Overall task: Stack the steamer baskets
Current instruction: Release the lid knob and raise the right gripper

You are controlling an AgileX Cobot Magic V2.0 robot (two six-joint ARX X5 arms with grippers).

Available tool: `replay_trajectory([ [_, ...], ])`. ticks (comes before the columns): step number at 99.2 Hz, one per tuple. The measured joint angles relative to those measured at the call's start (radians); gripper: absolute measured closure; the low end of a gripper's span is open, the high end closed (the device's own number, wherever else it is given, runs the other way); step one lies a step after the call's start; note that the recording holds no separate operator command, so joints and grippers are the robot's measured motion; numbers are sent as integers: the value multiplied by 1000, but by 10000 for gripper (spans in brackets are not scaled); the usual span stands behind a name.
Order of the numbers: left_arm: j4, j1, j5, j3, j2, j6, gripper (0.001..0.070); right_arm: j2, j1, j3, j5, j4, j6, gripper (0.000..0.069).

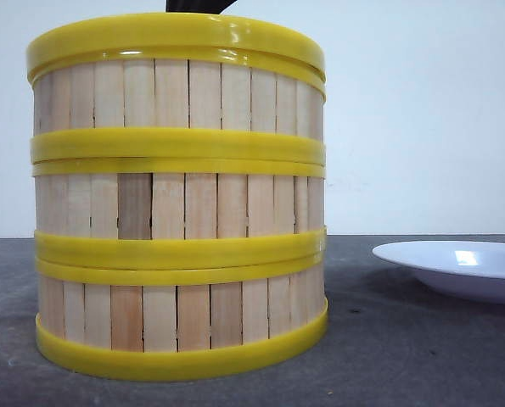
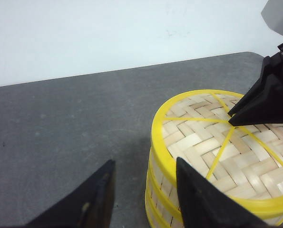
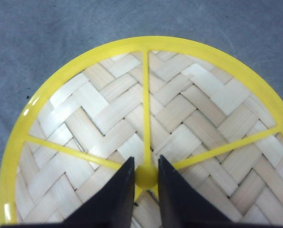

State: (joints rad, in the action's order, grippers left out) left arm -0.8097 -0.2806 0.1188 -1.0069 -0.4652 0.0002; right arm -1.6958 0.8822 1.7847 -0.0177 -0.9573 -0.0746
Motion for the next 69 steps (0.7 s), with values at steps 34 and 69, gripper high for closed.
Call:
replay_trajectory([
  [34, 0, 0, 0, 0, 0, 0, 477, 0, -6, 0, 3, -6, 0, 533],
  [69, -2, 0, 0, 0, 0, 0, 477, 29, -19, 13, 42, 42, 19, 280],
])
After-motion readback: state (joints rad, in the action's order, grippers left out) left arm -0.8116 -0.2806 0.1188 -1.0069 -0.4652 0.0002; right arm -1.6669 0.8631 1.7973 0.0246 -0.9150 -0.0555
